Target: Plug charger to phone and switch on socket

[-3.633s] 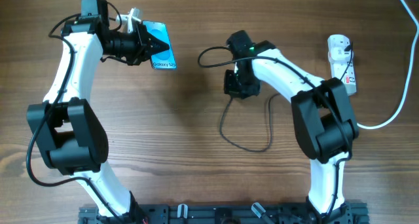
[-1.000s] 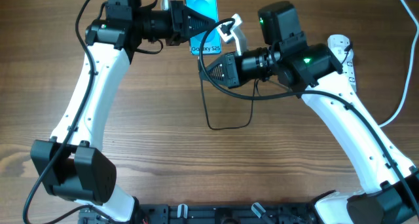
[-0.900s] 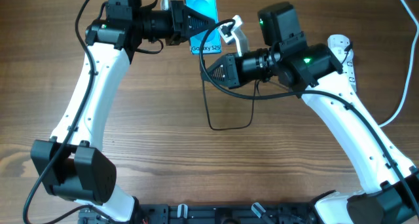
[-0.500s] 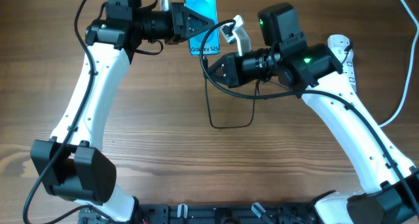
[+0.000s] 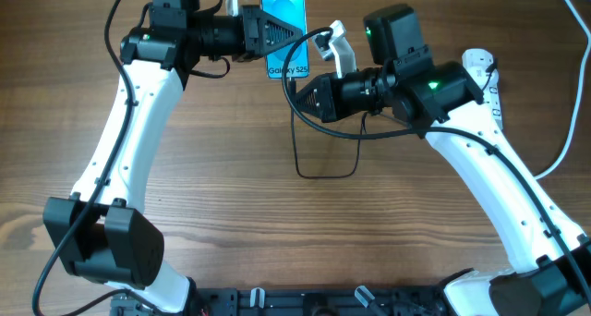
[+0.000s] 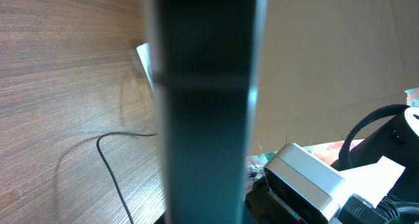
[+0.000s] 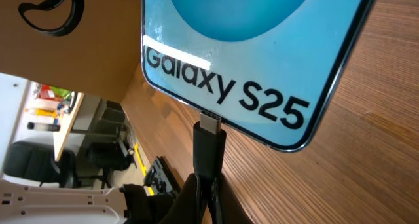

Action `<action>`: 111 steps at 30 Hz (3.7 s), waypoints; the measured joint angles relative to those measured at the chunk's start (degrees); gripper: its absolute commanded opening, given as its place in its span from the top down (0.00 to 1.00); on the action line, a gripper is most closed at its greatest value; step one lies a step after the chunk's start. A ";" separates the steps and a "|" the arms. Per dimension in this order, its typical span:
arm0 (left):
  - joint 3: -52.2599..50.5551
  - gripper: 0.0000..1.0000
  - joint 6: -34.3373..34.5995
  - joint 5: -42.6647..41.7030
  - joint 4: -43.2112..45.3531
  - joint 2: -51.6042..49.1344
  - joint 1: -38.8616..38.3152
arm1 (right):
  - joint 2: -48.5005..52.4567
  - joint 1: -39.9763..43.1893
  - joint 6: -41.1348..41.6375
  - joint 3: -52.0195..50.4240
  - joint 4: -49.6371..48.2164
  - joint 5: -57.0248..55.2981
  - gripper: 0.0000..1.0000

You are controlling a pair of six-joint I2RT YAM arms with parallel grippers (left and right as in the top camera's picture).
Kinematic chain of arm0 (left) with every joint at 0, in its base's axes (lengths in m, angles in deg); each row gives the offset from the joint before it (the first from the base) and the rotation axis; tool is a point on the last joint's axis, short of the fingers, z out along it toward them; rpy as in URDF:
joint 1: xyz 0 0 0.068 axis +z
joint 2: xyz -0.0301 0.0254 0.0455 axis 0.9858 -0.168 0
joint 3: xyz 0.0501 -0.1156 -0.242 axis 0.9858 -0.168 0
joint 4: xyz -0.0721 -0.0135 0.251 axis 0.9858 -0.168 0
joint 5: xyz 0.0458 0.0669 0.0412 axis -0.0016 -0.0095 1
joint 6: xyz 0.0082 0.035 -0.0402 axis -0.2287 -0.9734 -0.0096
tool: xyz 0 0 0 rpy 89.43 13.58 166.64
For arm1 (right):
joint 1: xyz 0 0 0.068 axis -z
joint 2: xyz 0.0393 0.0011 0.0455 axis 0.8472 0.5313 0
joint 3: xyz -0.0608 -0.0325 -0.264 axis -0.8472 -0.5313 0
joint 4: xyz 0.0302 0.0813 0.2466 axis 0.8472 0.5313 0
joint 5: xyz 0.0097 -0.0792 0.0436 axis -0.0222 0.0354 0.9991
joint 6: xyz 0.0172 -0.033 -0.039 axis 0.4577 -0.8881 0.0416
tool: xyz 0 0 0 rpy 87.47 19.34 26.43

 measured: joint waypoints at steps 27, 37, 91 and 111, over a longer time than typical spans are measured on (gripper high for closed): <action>0.00 0.96 2.51 3.87 -0.74 0.00 -2.47 | 0.00 -0.44 0.00 0.00 2.36 -0.44 0.96; 0.00 0.96 0.35 4.70 -2.40 0.00 -2.40 | 0.00 -0.76 0.00 0.00 3.02 -2.51 0.96; 0.02 0.96 -2.10 5.60 -4.44 0.00 -2.14 | 0.00 -1.20 1.53 -0.11 2.12 -4.81 0.96; 0.04 0.96 -3.67 3.43 -4.61 0.00 -1.73 | 0.00 -1.46 1.53 -0.11 1.62 -4.24 0.96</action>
